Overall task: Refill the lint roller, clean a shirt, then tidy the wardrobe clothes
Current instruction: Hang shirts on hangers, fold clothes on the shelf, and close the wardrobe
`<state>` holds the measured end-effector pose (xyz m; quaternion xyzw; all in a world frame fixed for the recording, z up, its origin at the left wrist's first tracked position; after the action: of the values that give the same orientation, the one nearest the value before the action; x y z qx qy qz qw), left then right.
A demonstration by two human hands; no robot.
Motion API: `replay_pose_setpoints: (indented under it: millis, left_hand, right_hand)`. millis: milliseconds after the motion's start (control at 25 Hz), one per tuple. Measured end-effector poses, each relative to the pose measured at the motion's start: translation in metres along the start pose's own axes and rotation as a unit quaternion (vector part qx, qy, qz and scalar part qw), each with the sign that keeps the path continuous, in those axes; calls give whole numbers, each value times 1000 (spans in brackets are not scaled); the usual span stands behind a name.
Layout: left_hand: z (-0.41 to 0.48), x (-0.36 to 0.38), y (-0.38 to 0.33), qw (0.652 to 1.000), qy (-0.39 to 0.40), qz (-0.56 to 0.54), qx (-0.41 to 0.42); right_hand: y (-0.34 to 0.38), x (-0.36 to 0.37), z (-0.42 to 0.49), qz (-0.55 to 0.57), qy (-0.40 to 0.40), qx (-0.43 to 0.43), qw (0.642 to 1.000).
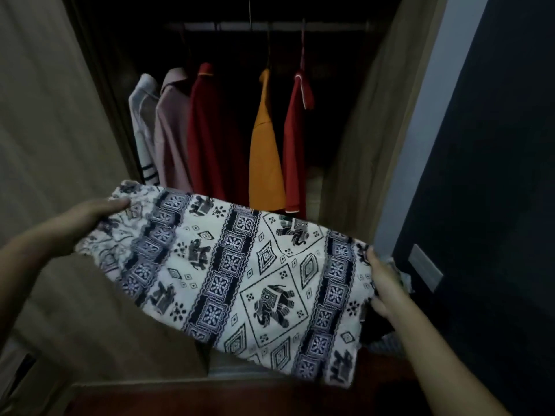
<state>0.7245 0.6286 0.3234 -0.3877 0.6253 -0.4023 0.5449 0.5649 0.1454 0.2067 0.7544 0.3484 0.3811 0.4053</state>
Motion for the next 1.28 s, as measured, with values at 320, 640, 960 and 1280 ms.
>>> replay_pose_setpoints:
  millis: [320,640,960,1280]
  left_hand:
    - [-38,135,0,988,147,-3,42]
    - [-77,244,-6,975,167,-75,122]
    - [-84,257,-5,971,193,-20,141]
    - [-82,251,-16,969,143,-80,185]
  right_hand:
    - [-3,67,-2,-61,62,65,994]
    - [-20,121,-22,-152,124,27,980]
    - [-14,111,-39,-164,176,26,970]
    - [-8,101,-52,-22,289,148,946]
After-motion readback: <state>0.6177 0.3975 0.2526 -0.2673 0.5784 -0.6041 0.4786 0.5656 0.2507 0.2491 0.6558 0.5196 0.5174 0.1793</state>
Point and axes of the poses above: each hand's wrist, its own z-axis towards the middle knuckle, its own x-axis out of the palm, y = z × x, the point moved 4 cm from there along z, towards the middle knuckle, and after that the axes turned 4 degrees about x, right-handed, at the moved point
